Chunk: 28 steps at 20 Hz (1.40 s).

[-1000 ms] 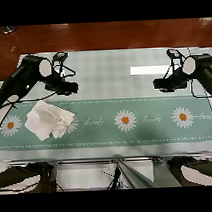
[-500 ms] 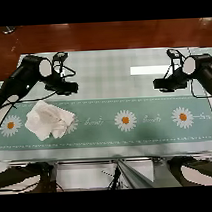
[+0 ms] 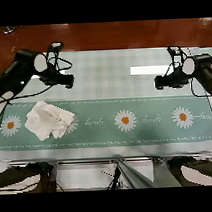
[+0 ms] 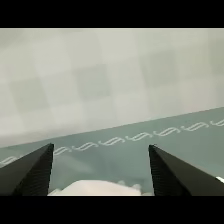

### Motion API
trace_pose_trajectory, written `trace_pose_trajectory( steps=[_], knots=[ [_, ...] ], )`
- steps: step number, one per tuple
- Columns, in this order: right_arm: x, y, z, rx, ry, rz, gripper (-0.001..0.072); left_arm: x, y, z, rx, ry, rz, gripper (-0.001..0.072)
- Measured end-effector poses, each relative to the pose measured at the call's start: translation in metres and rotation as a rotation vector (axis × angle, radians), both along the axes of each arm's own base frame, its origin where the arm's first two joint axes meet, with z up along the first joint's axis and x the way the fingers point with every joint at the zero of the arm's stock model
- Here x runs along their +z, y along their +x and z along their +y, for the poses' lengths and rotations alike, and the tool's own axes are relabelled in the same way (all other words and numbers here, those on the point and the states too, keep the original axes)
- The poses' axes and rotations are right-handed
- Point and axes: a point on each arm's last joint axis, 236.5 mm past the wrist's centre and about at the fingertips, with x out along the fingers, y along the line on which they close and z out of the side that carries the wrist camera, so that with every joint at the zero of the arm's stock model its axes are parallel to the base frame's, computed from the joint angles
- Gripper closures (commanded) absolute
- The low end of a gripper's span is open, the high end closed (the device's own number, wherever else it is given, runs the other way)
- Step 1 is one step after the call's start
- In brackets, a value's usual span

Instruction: Fold the shirts.

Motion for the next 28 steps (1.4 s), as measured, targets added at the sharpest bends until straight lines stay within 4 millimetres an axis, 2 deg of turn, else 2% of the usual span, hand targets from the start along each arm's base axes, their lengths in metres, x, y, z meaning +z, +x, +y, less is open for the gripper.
trace_pose_trajectory(
  steps=[3,6,8,10,12,14,19,20,21,22,24,25,27,28],
  knots=[
    [0.011,-0.021,-0.016,0.023,-0.071,0.038,0.0091,0.027,-0.017,0.038,0.036,0.028,0.018,0.0006],
    [0.021,-0.049,-0.025,0.03,-0.098,0.035,0.0091,0.042,-0.051,0.079,0.119,0.013,0.003,0.0006],
    [0.019,-0.073,-0.025,0.026,-0.083,0.034,0.009,0.04,-0.079,0.111,0.234,0.0,-0.009,0.0006],
    [0.009,-0.098,-0.014,0.018,-0.022,0.034,0.0091,0.024,-0.106,0.135,0.363,-0.027,-0.009,0.0006],
    [-0.004,-0.117,0.001,0.007,0.059,0.033,0.0091,-0.002,-0.123,0.137,0.434,-0.095,0.008,0.0006],
    [-0.013,-0.129,0.016,-0.006,0.132,0.033,0.0091,-0.032,-0.132,0.124,0.454,-0.178,0.046,0.0006],
    [-0.02,-0.137,0.038,-0.032,0.245,0.023,0.0091,-0.083,-0.143,0.085,0.418,-0.328,0.185,0.001],
    [-0.019,-0.137,0.04,-0.035,0.256,0.021,0.0091,-0.091,-0.149,0.078,0.407,-0.338,0.229,0.0078],
    [-0.019,-0.136,0.042,-0.038,0.266,0.016,0.0091,-0.098,-0.154,0.073,0.395,-0.342,0.266,0.0483],
    [-0.019,-0.136,0.043,-0.039,0.273,0.015,0.0091,-0.104,-0.161,0.07,0.379,-0.335,0.309,0.0676],
    [-0.013,-0.132,0.045,-0.039,0.283,-0.005,0.0091,-0.106,-0.17,0.063,0.332,-0.337,0.366,0.0678],
    [-0.007,-0.128,0.046,-0.036,0.286,-0.021,0.0091,-0.102,-0.169,0.061,0.308,-0.338,0.367,0.0678],
    [0.014,-0.116,0.047,-0.025,0.292,-0.076,0.0091,-0.079,-0.152,0.054,0.261,-0.366,0.314,0.0678],
    [0.027,-0.11,0.047,-0.018,0.291,-0.111,0.0091,-0.057,-0.136,0.048,0.234,-0.398,0.248,0.0678]
  ],
)
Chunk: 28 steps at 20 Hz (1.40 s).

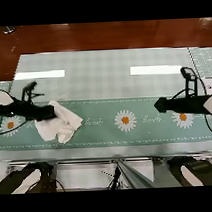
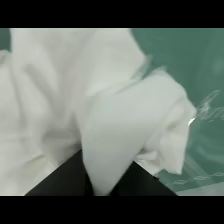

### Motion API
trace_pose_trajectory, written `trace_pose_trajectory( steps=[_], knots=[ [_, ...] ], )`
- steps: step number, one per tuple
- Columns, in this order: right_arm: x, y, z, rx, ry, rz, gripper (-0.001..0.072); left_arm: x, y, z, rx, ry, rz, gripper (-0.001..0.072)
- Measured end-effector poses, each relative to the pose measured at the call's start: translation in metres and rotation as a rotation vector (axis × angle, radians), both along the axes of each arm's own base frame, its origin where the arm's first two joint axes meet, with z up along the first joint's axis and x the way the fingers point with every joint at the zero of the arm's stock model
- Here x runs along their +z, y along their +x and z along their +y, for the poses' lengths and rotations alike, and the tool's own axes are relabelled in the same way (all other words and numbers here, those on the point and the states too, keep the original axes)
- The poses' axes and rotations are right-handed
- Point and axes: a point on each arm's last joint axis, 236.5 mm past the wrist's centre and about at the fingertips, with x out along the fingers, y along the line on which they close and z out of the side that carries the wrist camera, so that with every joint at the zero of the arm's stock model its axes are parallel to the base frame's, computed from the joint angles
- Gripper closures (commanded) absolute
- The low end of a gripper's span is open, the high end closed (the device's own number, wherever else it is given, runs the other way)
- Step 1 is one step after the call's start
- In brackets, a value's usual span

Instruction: Fold the shirts.

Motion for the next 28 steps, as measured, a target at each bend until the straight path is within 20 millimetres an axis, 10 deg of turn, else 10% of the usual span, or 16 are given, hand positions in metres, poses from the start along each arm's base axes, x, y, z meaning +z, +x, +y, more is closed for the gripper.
trace_pose_trajectory(
  steps=[6,11,15,21,28],
  knots=[
    [0.095,0.012,-0.004,0.01,-0.006,-0.223,0.0091,0.215,0.074,-0.049,-0.07,-0.196,-0.58,0.0679],
    [0.149,-0.015,-0.013,0.005,-0.024,-0.355,0.0091,0.393,0.056,-0.087,-0.173,-0.296,-1.001,0.0679],
    [0.168,-0.038,-0.018,-0.005,-0.023,-0.407,0.0091,0.492,0.023,-0.108,-0.211,-0.381,-1.256,0.0679],
    [0.179,-0.051,-0.02,-0.017,-0.012,-0.44,0.0091,0.542,-0.005,-0.154,-0.295,-0.554,-1.363,0.0679],
    [0.181,-0.053,-0.02,-0.029,-0.001,-0.447,0.0091,0.493,0.001,-0.254,-0.467,-0.698,-1.179,0.0678]
  ],
)
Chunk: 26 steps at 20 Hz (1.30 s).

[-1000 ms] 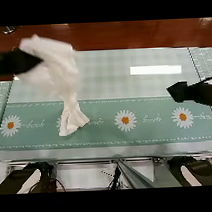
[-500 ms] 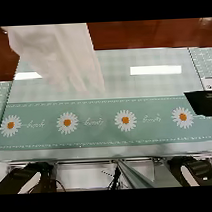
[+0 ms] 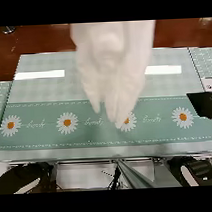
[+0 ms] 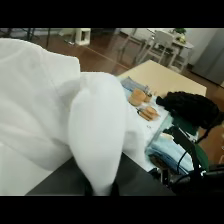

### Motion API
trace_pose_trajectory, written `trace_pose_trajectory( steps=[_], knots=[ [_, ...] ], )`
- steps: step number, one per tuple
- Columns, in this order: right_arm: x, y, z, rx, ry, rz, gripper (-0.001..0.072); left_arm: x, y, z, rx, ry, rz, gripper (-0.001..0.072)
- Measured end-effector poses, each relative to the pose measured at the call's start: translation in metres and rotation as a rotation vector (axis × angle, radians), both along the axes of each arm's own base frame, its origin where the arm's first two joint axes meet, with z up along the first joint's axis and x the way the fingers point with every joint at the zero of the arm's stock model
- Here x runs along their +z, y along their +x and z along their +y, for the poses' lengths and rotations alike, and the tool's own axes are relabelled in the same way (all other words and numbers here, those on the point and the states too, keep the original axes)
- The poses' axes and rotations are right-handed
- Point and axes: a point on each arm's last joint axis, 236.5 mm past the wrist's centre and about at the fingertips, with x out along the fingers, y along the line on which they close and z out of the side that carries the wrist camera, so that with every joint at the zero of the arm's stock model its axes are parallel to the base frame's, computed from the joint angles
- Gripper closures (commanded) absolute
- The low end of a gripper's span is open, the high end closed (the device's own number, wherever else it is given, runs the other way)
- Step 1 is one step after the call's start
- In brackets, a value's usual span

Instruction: Fold the shirts.

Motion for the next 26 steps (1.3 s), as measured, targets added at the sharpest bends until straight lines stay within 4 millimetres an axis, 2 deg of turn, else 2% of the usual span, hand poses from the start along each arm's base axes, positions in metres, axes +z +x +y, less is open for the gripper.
trace_pose_trajectory(
  steps=[3,5,7,9,10,13,14,15,16,18,20,21,23,24,26],
  knots=[
    [0.0,0.0,0.0,-0.008,0.008,0.002,0.0091,-0.055,0.005,-0.029,-0.051,0.07,0.105,0.0678],
    [0.0,0.0,-0.001,-0.013,0.012,0.003,0.0091,-0.113,0.008,-0.04,-0.068,0.145,0.212,0.0678],
    [-0.001,0.001,-0.005,-0.026,0.0,0.004,0.0091,-0.177,0.007,-0.04,-0.07,0.223,0.329,0.0678],
    [-0.009,0.001,-0.007,-0.036,-0.009,0.024,0.0091,-0.252,0.0,-0.027,-0.068,0.332,0.46,0.0678],
    [-0.017,0.001,-0.009,-0.041,-0.014,0.043,0.0091,-0.29,-0.004,-0.014,-0.058,0.395,0.519,0.0677],
    [-0.054,-0.001,-0.009,-0.05,-0.015,0.132,0.0091,-0.401,-0.028,0.041,-0.037,0.616,0.713,0.0672],
    [-0.07,-0.001,-0.007,-0.049,-0.01,0.173,0.009,-0.427,-0.037,0.059,-0.029,0.669,0.772,0.0487],
    [-0.086,-0.002,-0.006,-0.051,-0.007,0.216,0.009,-0.451,-0.047,0.078,-0.02,0.716,0.835,-0.0009],
    [-0.103,0.0,-0.005,-0.06,0.002,0.257,0.009,-0.467,-0.054,0.092,-0.01,0.745,0.888,0.0004],
    [-0.136,0.005,-0.002,-0.085,0.024,0.332,0.0084,-0.486,-0.059,0.115,0.024,0.783,0.951,0.0005],
    [-0.155,0.018,-0.006,-0.127,0.04,0.365,0.0081,-0.484,-0.049,0.134,0.073,0.792,0.964,0.0006],
    [-0.158,0.027,-0.013,-0.162,0.048,0.37,0.0081,-0.475,-0.039,0.145,0.107,0.789,0.957,0.0006],
    [-0.154,0.043,-0.042,-0.252,0.046,0.366,0.0081,-0.448,-0.014,0.17,0.204,0.743,0.929,0.0007],
    [-0.153,0.047,-0.064,-0.309,0.039,0.367,0.0082,-0.436,-0.004,0.186,0.267,0.718,0.919,0.0007],
    [-0.159,0.038,-0.111,-0.44,0.035,0.405,0.0083,-0.421,0.007,0.217,0.401,0.64,0.933,0.0009]
  ],
)
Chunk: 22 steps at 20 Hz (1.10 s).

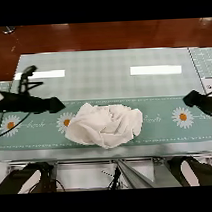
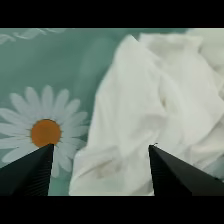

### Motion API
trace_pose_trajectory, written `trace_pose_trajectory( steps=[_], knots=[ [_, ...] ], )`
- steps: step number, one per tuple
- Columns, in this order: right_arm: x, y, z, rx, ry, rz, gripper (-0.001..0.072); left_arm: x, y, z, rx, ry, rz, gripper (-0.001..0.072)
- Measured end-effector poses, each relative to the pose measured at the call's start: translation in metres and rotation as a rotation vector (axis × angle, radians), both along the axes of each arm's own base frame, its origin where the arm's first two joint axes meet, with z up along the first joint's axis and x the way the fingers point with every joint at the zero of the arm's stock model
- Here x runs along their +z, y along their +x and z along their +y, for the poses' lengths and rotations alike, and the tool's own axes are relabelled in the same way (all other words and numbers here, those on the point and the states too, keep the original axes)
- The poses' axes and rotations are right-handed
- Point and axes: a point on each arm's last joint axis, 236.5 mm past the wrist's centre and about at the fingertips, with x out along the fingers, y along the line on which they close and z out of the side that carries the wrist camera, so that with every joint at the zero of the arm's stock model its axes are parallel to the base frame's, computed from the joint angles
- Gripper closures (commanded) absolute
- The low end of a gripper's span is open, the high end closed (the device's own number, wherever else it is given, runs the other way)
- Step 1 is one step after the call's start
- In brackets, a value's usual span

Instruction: Fold the shirts.

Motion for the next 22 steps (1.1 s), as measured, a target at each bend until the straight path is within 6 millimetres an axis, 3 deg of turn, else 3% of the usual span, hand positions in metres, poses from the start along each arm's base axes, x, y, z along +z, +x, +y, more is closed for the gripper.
trace_pose_trajectory(
  steps=[1,3,6,10,11,12,13,17,22],
  knots=[
    [-0.01,-0.01,-0.018,-0.064,0.014,0.033,0.0083,-0.001,-0.003,0.009,0.067,-0.029,0.012,0.0008],
    [-0.04,-0.03,-0.022,-0.132,0.111,0.093,0.009,-0.016,-0.019,-0.001,0.13,-0.159,0.083,0.0009],
    [-0.078,-0.045,0.019,-0.08,0.303,0.135,0.009,-0.027,-0.04,-0.047,0.088,-0.435,0.141,0.0008],
    [-0.095,-0.058,0.079,0.095,0.433,0.184,0.009,-0.038,-0.045,-0.081,0.033,-0.592,0.174,0.0012],
    [-0.096,-0.061,0.091,0.139,0.446,0.197,0.009,-0.044,-0.047,-0.089,0.017,-0.606,0.195,0.011],
    [-0.098,-0.065,0.104,0.186,0.454,0.214,0.009,-0.049,-0.048,-0.097,-0.001,-0.61,0.219,0.0457],
    [-0.098,-0.068,0.116,0.226,0.466,0.227,0.009,-0.053,-0.051,-0.104,-0.027,-0.615,0.242,0.0674],
    [-0.104,-0.083,0.158,0.365,0.473,0.299,0.009,-0.057,-0.049,-0.123,-0.143,-0.591,0.259,0.0678],
    [-0.118,-0.086,0.202,0.446,0.494,0.341,0.009,-0.042,-0.035,-0.132,-0.22,-0.587,0.21,0.0678]
  ],
)
